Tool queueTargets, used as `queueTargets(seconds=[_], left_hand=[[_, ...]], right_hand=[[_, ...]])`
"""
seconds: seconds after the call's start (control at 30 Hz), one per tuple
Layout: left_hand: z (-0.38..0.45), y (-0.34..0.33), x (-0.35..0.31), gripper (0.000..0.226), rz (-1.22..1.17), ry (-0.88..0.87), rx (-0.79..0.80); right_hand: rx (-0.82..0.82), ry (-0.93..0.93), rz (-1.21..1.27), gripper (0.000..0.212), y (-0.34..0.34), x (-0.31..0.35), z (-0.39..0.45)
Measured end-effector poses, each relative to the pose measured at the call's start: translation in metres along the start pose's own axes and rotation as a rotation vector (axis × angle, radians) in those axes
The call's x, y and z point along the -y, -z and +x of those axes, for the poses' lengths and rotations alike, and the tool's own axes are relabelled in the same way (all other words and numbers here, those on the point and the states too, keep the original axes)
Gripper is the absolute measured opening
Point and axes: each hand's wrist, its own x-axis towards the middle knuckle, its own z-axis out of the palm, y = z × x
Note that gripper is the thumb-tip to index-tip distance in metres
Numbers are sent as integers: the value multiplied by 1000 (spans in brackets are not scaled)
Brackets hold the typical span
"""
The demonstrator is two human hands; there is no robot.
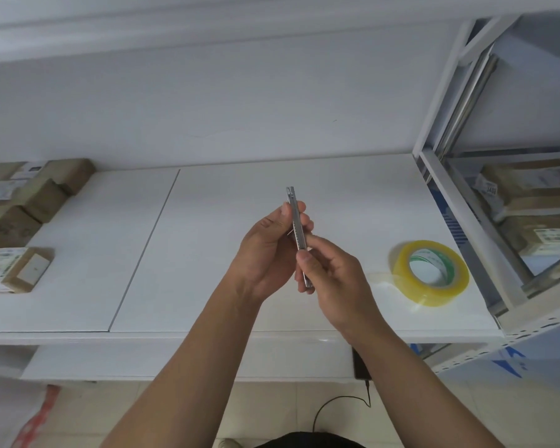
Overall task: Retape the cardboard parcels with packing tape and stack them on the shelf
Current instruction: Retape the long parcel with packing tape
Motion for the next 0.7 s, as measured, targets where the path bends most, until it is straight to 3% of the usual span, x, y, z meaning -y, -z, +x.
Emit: queueTargets(seconds=[0.13, 0.3, 0.4, 0.5, 0.7], left_hand=[[9, 9, 24, 20, 266, -12, -177], [25, 15, 60, 13, 500, 22, -300], [40, 14, 67, 12, 501, 24, -357], [57, 14, 70, 15, 470, 58, -368], [70, 41, 83, 17, 979, 135, -493]], right_hand=[[-118, -127, -339, 4, 17, -22, 7], [-49, -143, -919, 27, 39, -43, 21], [-82, -95, -1023, 27, 47, -42, 37], [-38, -188, -1089, 25, 63, -43, 65], [-14, -440, -1178, 14, 110, -62, 116]])
